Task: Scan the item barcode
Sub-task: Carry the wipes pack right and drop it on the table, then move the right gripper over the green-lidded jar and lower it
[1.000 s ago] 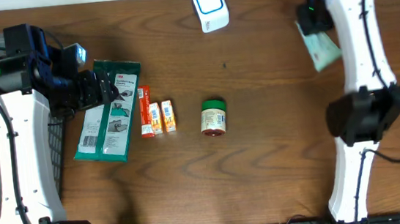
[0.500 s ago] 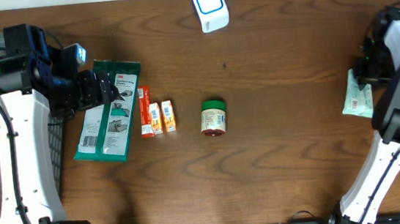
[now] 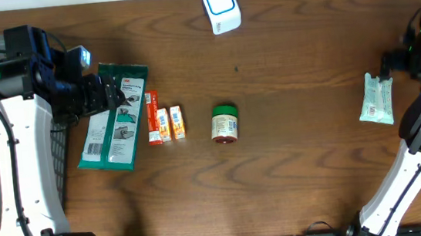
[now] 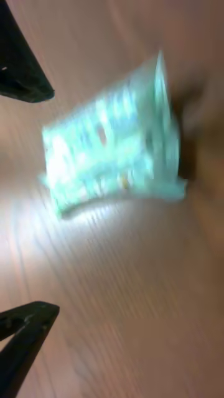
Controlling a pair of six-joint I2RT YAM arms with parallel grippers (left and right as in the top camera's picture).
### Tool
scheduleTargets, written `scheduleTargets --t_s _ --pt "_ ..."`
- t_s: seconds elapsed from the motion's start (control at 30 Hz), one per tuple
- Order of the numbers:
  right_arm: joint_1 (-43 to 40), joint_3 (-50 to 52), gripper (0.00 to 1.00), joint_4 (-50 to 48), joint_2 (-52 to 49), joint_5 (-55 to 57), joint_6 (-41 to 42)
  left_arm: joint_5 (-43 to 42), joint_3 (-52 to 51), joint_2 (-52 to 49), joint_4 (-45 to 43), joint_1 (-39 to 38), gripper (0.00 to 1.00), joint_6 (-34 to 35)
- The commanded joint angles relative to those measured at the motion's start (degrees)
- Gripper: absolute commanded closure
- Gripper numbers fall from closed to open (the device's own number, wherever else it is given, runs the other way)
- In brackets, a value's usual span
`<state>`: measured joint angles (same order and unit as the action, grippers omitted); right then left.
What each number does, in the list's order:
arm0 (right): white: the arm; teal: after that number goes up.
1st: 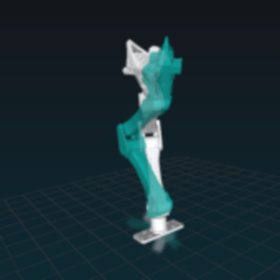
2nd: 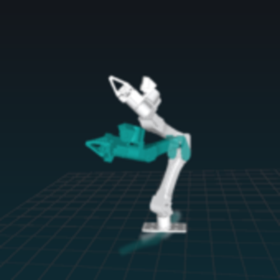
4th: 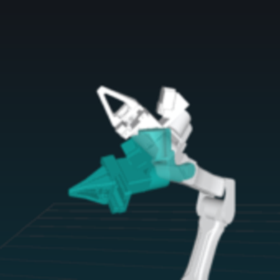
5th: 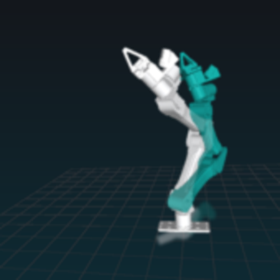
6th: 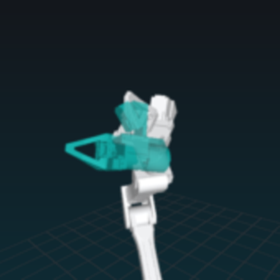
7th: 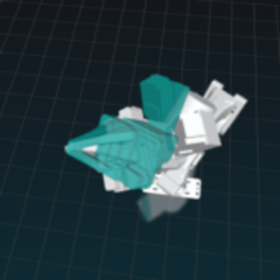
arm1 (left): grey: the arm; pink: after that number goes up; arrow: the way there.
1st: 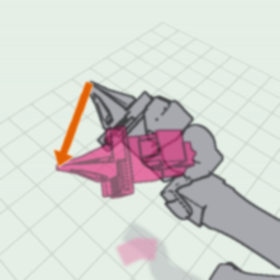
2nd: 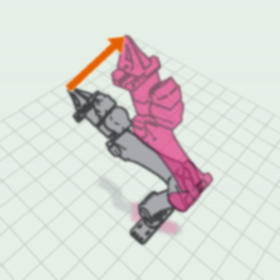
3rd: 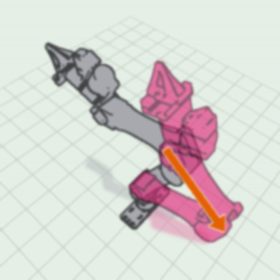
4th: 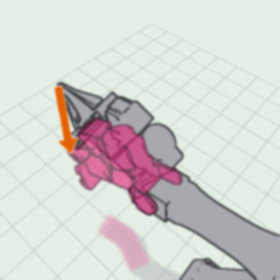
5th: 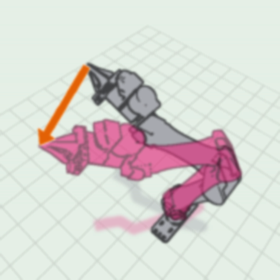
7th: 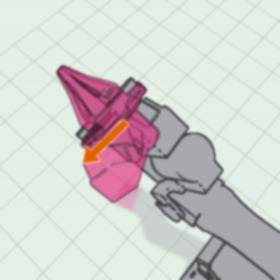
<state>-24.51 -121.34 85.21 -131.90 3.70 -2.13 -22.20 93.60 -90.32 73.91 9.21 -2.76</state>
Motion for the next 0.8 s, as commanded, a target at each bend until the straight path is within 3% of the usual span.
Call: scheduleTargets --t_s 0.0,0.07,0.17,0.4,0.77 --pt "2.8 -7.3 0.01 4.3 0.8 -20.2 0.3 -0.3 -0.2 0.8 0.2 0.0 0.13 0.3" --pt "4.3 -8.5 0.01 6.7 0.8 -30.7 0.3 -0.3 -0.2 0.8 0.2 0.0 0.13 0.3" --pt "7.4 -7.6 0.01 7.8 0.8 -36.6 -1.2 -0.3 -0.2 0.8 0.2 0.0 0.13 0.3" --pt "19.6 -0.7 0.01 3.8 0.8 -36.6 -0.5 -0.3 -0.2 0.8 0.2 0.0 0.13 0.3" --pt "39.6 11.4 0.01 -14.4 0.7 -34.8 17.1 -0.3 -0.2 0.8 0.2 0.0 0.13 0.3"
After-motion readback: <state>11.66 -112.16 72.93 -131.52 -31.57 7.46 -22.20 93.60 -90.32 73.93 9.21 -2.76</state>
